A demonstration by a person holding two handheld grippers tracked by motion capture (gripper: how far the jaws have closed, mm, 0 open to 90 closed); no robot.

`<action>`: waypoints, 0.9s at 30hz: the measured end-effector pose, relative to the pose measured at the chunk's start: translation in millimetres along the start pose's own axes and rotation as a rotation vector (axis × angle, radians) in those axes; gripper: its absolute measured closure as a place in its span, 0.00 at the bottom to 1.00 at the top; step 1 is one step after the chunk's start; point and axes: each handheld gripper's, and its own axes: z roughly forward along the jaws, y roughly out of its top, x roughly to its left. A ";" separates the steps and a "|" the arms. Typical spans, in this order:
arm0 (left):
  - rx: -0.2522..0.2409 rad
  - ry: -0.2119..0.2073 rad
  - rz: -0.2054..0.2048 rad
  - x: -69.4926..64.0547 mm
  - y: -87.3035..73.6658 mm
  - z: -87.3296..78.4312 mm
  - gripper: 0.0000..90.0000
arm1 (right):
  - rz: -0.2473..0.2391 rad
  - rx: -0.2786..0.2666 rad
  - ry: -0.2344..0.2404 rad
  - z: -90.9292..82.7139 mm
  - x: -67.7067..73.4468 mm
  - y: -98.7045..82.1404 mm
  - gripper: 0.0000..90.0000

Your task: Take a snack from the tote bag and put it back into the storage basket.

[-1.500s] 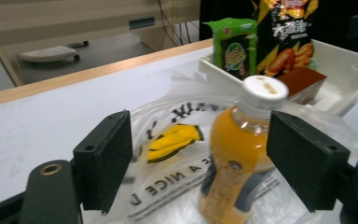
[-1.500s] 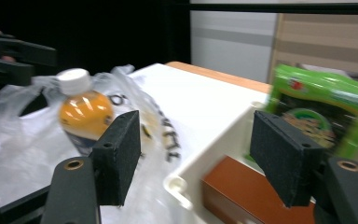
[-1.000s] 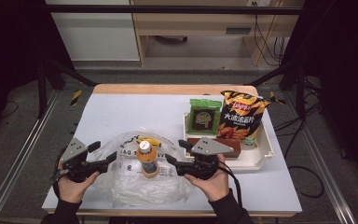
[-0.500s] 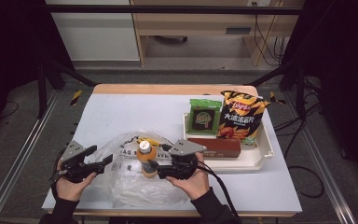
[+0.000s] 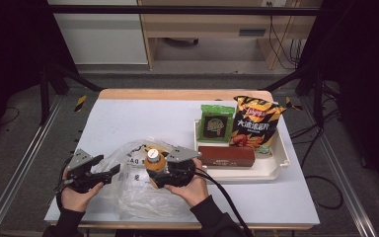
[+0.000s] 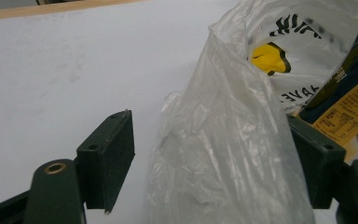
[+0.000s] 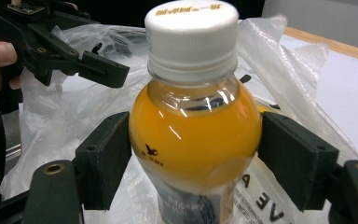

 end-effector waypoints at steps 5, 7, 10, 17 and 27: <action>0.003 0.000 -0.002 0.3 -0.7 1.1 0.27 | 0.006 0.007 0.007 7.6 -1.2 -0.9 0.29; 0.003 -0.001 -0.004 0.3 -0.7 1.2 0.27 | 0.012 0.008 0.014 8.9 -2.2 -1.0 0.30; 0.005 0.000 -0.003 0.5 -1.0 1.7 0.27 | 0.012 0.006 0.021 9.6 -1.2 -0.4 0.33; 0.004 0.003 -0.006 0.8 -1.0 1.6 0.27 | 0.014 0.011 -0.001 8.7 1.1 0.2 0.34; 0.007 0.004 -0.005 0.2 -1.2 2.5 0.27 | 0.031 0.000 -0.014 -4.5 5.6 12.8 0.34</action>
